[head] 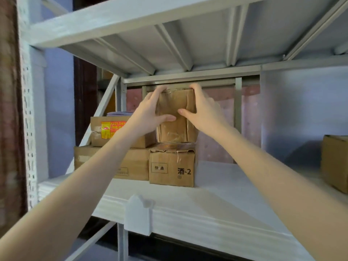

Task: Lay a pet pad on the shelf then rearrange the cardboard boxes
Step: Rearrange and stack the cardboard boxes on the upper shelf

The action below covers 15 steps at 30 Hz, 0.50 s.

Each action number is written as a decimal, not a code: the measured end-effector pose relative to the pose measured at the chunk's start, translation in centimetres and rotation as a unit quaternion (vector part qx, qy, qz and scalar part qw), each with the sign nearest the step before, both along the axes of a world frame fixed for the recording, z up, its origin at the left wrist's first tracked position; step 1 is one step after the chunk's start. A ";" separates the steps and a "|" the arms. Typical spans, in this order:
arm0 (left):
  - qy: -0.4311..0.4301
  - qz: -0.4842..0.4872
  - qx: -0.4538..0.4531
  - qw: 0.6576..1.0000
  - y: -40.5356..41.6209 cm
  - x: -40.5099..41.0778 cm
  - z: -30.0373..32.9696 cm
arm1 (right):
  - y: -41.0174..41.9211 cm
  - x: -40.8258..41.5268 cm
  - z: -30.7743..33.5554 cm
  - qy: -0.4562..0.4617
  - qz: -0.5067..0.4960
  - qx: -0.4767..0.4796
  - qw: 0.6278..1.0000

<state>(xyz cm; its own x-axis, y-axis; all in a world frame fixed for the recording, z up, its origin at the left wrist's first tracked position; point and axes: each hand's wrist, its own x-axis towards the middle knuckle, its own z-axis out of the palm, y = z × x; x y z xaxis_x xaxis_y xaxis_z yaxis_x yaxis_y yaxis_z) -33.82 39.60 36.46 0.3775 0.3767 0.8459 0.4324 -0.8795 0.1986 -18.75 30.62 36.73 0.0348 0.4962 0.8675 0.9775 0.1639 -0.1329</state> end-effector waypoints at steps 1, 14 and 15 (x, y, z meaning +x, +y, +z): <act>0.001 0.004 -0.009 1.000 0.7 -0.4 -0.3 | 0.8 -0.4 -0.2 0.006 0.011 -0.006 1.000; 0.019 0.004 -0.101 0.995 5.0 -3.3 -2.5 | 6.6 -4.0 -1.9 -0.036 -0.011 -0.083 0.996; 0.020 0.009 -0.100 0.995 5.2 -3.4 -2.6 | 6.8 -4.1 -2.0 -0.039 -0.015 -0.089 0.995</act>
